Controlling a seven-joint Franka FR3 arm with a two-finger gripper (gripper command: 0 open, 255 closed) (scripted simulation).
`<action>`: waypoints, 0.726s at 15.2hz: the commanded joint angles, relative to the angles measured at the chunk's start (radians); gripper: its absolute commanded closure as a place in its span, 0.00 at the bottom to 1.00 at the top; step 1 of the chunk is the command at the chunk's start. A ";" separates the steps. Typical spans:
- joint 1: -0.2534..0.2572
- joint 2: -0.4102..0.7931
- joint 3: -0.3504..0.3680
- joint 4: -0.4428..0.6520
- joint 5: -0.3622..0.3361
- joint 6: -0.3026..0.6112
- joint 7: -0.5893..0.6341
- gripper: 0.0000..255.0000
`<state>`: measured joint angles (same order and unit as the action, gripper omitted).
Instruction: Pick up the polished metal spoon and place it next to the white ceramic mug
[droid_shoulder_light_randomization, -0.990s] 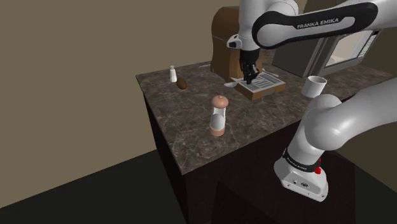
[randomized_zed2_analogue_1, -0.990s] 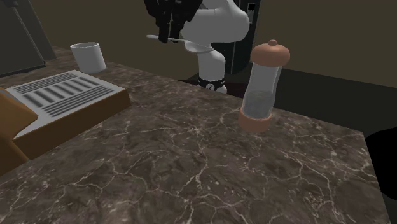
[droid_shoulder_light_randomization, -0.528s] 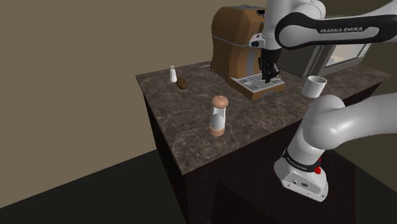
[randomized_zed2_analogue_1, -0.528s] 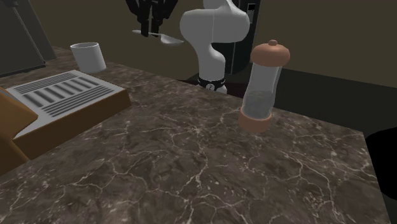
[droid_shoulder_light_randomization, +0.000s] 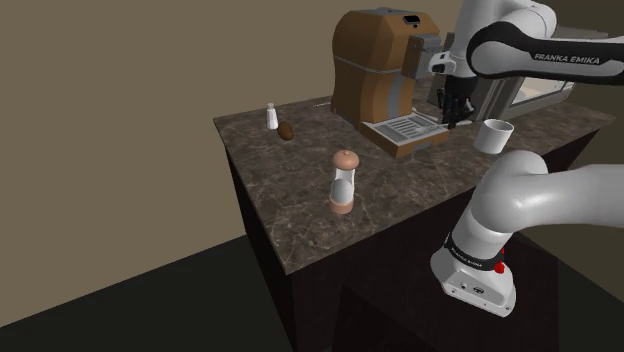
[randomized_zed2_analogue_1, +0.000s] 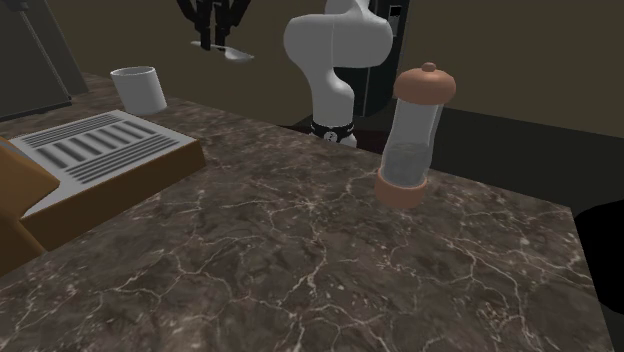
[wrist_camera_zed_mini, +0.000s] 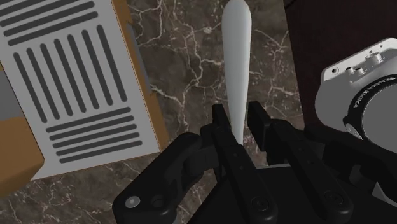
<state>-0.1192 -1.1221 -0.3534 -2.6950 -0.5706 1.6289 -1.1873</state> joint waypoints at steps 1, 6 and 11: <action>-0.032 -0.030 -0.049 0.001 -0.047 -0.011 -0.058 1.00; -0.101 -0.083 -0.166 0.022 -0.156 -0.029 -0.192 1.00; -0.148 -0.102 -0.288 0.075 -0.262 -0.031 -0.320 1.00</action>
<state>-0.2586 -1.2209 -0.6194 -2.6288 -0.8117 1.5968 -1.4834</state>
